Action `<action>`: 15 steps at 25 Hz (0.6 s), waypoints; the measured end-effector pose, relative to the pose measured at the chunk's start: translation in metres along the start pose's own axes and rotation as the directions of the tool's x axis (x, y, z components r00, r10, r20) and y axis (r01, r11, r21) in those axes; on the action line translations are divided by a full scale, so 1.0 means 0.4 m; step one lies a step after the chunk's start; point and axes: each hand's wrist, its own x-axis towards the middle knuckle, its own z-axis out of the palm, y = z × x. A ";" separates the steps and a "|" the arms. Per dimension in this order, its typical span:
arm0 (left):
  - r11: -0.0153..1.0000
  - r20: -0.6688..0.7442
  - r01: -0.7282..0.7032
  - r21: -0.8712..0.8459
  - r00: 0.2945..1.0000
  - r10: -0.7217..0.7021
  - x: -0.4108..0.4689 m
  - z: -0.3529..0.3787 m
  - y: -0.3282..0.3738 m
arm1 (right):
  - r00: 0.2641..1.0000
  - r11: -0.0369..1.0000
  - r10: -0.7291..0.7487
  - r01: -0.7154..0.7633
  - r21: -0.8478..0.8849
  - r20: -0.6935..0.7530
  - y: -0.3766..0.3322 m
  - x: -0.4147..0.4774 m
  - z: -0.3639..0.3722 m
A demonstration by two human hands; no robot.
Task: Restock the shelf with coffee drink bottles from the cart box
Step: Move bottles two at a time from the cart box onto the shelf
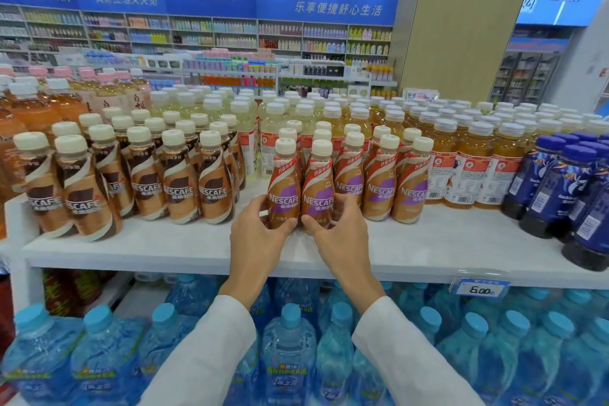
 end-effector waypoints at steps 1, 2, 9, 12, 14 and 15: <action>1.000 0.005 0.000 0.001 1.000 0.000 0.001 -0.001 0.000 | 1.000 1.000 -0.001 0.001 -0.004 -0.008 0.001 0.001 0.002; 1.000 0.008 0.000 0.003 1.000 0.000 0.001 -0.001 0.000 | 1.000 1.000 -0.002 0.002 -0.010 -0.016 0.002 0.002 0.004; 1.000 0.035 -0.008 0.016 0.999 0.007 0.000 -0.003 -0.002 | 0.998 1.000 -0.003 0.002 -0.021 -0.056 0.005 -0.001 0.012; 1.000 0.046 0.002 0.028 0.999 -0.003 0.004 -0.002 -0.002 | 0.998 1.000 0.001 -0.002 -0.019 -0.058 0.000 0.001 0.013; 1.000 0.052 -0.002 0.031 0.999 0.001 0.004 0.001 -0.003 | 0.998 1.000 0.000 -0.001 -0.023 -0.056 -0.001 0.001 0.013; 0.999 0.052 -0.005 0.035 0.999 0.003 0.004 0.001 -0.004 | 0.998 1.000 -0.001 -0.001 -0.024 -0.055 -0.002 0.000 0.013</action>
